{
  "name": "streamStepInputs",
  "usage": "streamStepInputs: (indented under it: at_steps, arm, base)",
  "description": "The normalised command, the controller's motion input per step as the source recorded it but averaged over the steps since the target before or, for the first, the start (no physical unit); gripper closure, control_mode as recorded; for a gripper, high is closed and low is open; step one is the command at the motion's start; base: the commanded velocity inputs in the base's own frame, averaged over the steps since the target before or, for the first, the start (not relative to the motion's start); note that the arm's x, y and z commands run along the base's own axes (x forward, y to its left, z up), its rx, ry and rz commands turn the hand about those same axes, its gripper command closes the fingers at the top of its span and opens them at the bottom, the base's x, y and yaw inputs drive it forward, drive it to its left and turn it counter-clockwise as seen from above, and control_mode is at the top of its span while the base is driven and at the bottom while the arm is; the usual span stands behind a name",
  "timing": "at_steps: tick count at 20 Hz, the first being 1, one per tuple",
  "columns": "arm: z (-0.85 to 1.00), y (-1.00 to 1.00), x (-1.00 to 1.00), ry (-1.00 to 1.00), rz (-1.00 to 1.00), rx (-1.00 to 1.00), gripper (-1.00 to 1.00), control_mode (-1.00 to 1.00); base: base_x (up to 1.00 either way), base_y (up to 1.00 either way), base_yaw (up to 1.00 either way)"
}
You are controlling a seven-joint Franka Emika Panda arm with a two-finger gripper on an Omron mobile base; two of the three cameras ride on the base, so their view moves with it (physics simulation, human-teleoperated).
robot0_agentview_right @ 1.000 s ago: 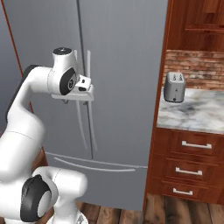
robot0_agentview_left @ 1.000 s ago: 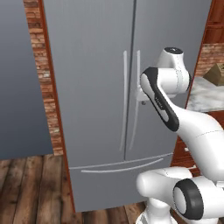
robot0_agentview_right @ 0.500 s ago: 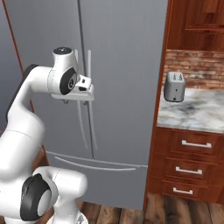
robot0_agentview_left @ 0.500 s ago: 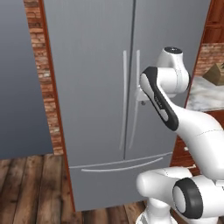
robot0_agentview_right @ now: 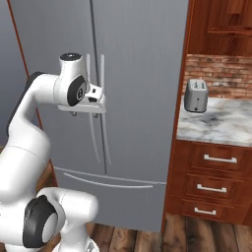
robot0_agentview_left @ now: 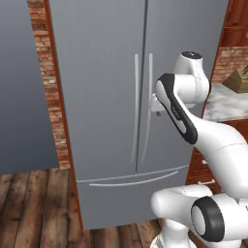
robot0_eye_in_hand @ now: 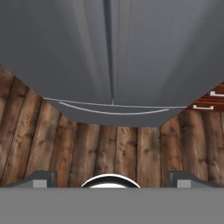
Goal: Open the fridge, grab two sodas, and place both sodas inside the bowl with ice on the dining counter.
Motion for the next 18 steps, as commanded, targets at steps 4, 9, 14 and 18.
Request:
streamStepInputs:
  at_steps: [4, 9, 14, 18]
  arm:
    - [0.0, 0.0, 0.03, -0.02, 0.0, 0.0, -1.0, -1.0]
    - [0.0, 0.0, 0.46, -0.23, 0.0, 0.01, -1.0, -1.0]
    - [0.0, 0.0, 0.54, -0.25, 0.0, 0.01, -1.0, -1.0]
    - [-0.02, 0.0, 0.46, -0.14, 0.0, 0.03, -1.0, -1.0]
  base:
    - [-0.03, 0.0, 0.0]
    - [0.0, 0.0, 0.0]
    - [0.0, 0.0, 0.0]
    - [0.0, 0.0, 0.0]
